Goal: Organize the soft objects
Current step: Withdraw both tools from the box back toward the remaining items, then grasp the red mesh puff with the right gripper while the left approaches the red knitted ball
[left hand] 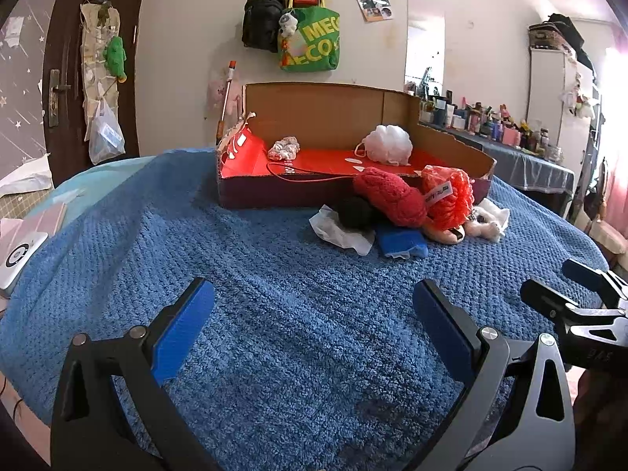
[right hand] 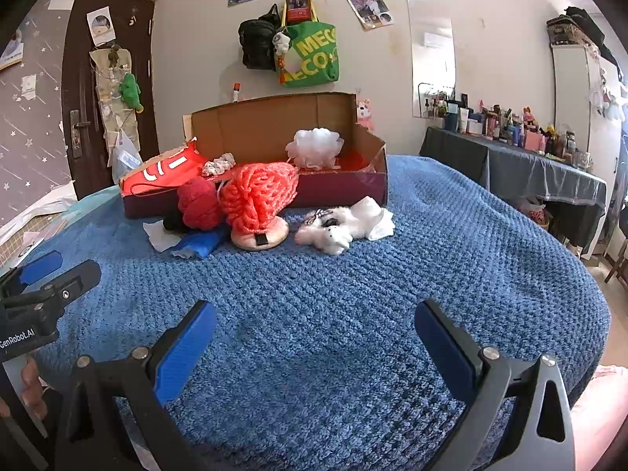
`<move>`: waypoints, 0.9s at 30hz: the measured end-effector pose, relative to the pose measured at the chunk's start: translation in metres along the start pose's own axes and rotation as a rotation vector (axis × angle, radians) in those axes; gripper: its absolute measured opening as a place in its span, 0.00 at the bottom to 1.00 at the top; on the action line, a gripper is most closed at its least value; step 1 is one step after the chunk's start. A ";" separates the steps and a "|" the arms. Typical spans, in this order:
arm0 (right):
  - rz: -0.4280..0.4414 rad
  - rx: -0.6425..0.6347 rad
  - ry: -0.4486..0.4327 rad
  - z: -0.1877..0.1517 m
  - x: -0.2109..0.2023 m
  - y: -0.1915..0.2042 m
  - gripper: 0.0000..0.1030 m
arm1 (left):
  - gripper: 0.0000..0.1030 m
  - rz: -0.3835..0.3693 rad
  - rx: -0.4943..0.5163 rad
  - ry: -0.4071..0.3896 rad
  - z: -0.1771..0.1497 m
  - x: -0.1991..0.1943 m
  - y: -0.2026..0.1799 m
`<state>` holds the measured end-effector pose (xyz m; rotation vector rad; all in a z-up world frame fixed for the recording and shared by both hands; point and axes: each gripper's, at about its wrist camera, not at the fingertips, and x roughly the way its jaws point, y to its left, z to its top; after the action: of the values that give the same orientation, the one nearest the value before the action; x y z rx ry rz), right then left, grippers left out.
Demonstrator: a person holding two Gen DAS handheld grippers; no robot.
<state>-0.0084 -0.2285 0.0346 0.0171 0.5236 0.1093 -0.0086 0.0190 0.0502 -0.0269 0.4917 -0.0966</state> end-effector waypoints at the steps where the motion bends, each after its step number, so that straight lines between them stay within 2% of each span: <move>1: 0.002 0.002 0.003 0.000 0.001 0.000 1.00 | 1.00 -0.002 -0.001 0.001 0.001 0.001 0.000; 8: 0.019 0.008 0.017 0.009 0.008 -0.002 1.00 | 1.00 -0.020 -0.009 0.018 0.012 0.008 0.001; 15: 0.063 0.013 0.014 0.038 0.020 -0.005 1.00 | 1.00 -0.095 -0.001 0.050 0.040 0.026 -0.005; 23: 0.205 0.062 0.053 0.075 0.050 -0.017 0.99 | 0.99 -0.198 0.014 0.108 0.071 0.054 -0.013; 27: 0.299 0.114 0.108 0.088 0.071 -0.024 0.94 | 0.95 -0.247 0.005 0.139 0.083 0.070 -0.016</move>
<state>0.0989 -0.2442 0.0743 0.2020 0.6320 0.3741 0.0904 -0.0038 0.0910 -0.0760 0.6261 -0.3437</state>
